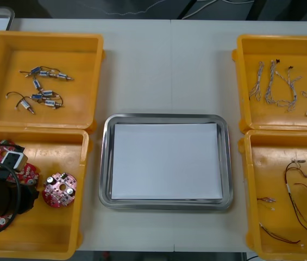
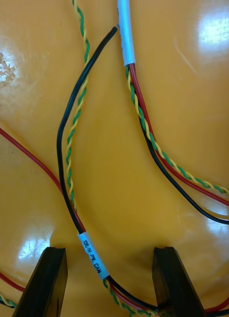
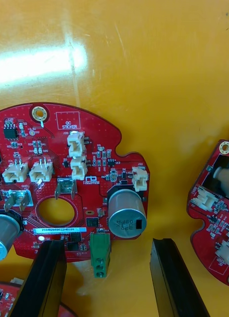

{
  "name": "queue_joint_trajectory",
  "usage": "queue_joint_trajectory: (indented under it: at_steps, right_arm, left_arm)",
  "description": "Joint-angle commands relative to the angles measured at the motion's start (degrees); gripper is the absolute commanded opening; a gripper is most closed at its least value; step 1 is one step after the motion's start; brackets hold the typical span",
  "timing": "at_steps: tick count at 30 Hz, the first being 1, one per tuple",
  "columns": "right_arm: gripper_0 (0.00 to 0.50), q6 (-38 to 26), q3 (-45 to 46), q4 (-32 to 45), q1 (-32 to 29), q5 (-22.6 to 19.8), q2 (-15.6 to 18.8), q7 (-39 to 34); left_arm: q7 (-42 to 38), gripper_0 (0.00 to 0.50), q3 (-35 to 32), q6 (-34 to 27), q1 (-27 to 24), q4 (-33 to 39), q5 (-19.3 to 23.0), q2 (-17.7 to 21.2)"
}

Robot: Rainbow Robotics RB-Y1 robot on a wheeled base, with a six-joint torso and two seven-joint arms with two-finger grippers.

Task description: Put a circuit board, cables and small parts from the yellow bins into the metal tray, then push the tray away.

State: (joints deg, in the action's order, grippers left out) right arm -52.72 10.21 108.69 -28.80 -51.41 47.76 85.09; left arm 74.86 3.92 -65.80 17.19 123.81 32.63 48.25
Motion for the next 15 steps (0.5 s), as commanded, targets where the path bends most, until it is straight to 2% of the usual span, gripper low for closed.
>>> queue_joint_trajectory:
  at_steps: [1, 3, 15]
  right_arm:
    - [0.5, 2.3, -2.1, -1.6, 0.5, 0.7, -0.9, -1.3]
    - [0.5, 2.8, -2.3, -2.0, 0.7, 0.8, -0.9, -1.2]
    - [0.5, 3.8, -3.5, -2.2, 0.8, 0.9, -0.9, -1.7]
  left_arm:
    - [-5.3, 0.261, 1.0, 0.9, 1.7, 1.3, -0.6, 2.3]
    - [-5.3, 0.0, 1.0, 0.9, 1.7, 1.3, -0.6, 2.2]
    - [-5.3, 0.0, 1.0, 1.1, 1.7, 1.3, -0.7, 2.2]
